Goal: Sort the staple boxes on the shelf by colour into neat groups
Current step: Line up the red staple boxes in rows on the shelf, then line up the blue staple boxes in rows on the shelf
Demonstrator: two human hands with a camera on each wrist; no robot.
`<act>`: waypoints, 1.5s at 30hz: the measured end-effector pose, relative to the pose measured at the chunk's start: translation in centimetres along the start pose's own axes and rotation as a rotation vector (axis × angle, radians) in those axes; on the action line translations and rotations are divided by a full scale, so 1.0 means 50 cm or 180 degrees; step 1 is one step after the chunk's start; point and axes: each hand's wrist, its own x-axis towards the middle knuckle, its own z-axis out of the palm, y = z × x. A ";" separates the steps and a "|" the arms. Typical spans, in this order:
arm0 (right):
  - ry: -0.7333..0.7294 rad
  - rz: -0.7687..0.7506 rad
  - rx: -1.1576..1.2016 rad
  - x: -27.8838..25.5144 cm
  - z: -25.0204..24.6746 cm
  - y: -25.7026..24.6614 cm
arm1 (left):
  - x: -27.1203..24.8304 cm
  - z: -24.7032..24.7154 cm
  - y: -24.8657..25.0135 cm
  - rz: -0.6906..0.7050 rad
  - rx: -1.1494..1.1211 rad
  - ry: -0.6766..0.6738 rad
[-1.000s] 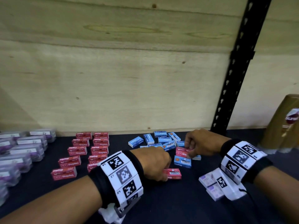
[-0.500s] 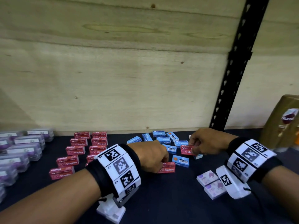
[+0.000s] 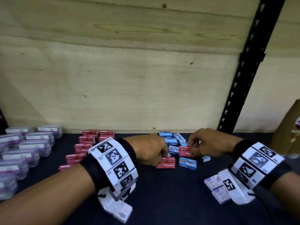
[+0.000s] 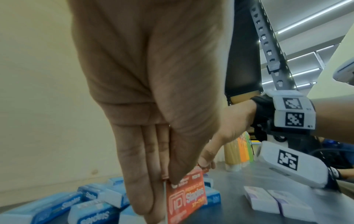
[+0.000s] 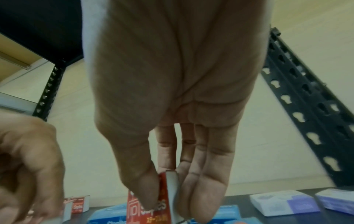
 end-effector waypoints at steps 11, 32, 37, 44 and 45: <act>0.0012 -0.0889 0.0070 0.062 0.019 -0.178 | -0.207 -0.070 -0.162 -0.0990 0.0024 0.0028; -0.0412 -0.1666 -0.0548 0.079 0.105 -0.434 | -0.367 0.035 -0.270 -0.1426 -0.0195 -0.0091; -0.0398 -0.1639 -0.0451 0.076 0.102 -0.417 | -0.373 0.019 -0.259 -0.1492 0.0051 0.0334; -0.0689 -0.1343 -0.0327 0.058 0.055 -0.333 | -0.339 0.016 -0.172 -0.0520 -0.0002 0.0329; -0.0860 -0.1274 -0.0345 0.054 0.055 -0.323 | -0.326 0.023 -0.157 -0.0390 -0.0107 0.0161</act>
